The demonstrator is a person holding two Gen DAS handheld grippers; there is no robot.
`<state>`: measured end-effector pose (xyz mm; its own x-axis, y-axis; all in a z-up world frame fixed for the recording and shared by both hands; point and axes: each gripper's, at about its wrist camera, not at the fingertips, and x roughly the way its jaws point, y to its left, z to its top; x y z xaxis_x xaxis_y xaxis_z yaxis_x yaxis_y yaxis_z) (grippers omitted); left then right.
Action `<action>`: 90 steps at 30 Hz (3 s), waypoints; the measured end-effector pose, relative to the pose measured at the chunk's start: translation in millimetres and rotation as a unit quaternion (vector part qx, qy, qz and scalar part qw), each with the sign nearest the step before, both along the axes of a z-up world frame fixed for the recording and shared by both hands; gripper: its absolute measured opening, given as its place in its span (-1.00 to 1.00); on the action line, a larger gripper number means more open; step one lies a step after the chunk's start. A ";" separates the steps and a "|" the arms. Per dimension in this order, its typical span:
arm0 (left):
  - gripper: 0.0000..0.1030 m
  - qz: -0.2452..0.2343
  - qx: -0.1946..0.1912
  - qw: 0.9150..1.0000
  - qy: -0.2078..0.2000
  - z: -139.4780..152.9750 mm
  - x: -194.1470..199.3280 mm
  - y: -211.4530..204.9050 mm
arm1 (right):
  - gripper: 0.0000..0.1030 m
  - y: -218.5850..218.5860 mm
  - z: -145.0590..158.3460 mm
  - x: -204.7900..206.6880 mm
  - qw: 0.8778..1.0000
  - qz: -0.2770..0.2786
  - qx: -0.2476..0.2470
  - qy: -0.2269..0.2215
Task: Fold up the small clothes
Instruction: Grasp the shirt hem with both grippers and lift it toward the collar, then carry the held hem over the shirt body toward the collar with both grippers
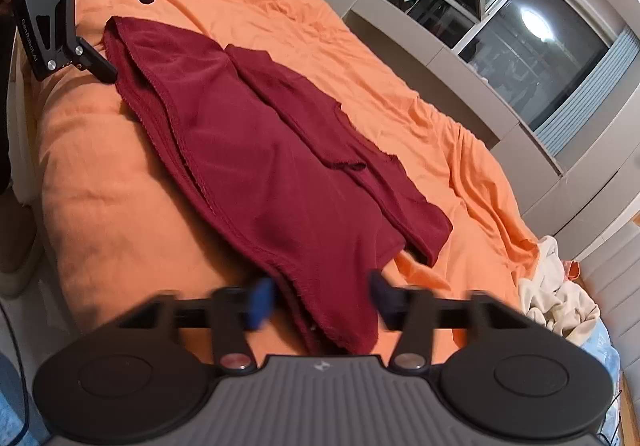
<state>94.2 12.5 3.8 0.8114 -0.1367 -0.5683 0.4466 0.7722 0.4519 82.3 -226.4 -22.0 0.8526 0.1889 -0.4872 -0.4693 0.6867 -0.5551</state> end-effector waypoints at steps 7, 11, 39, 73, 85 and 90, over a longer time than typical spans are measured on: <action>0.99 0.007 0.013 1.000 0.002 2.2 6.5 8.3 | -0.87 -12.6 34.2 -2.3 0.993 -0.002 0.105 -0.052; 0.99 -0.001 0.018 1.000 -0.002 1.4 6.9 6.6 | -0.88 -18.2 56.5 -1.0 0.987 -0.002 0.143 -0.074; -0.85 0.012 0.012 1.000 -0.014 7.7 25.1 17.5 | -0.89 -16.4 37.6 -21.4 0.985 -0.033 0.132 -0.109; -0.87 0.031 -0.116 0.977 -0.179 144.1 -94.0 -4.1 | -0.89 -43.7 143.5 -23.8 0.962 -0.008 0.136 -0.236; -0.82 0.085 -0.091 0.969 -0.212 149.9 54.4 -18.2 | -0.88 -19.9 126.7 155.3 0.970 -0.037 0.168 -0.172; -0.82 0.121 -0.107 0.971 -0.179 130.4 123.8 -11.3 | -0.88 -7.6 94.8 207.7 0.975 -0.044 0.169 -0.140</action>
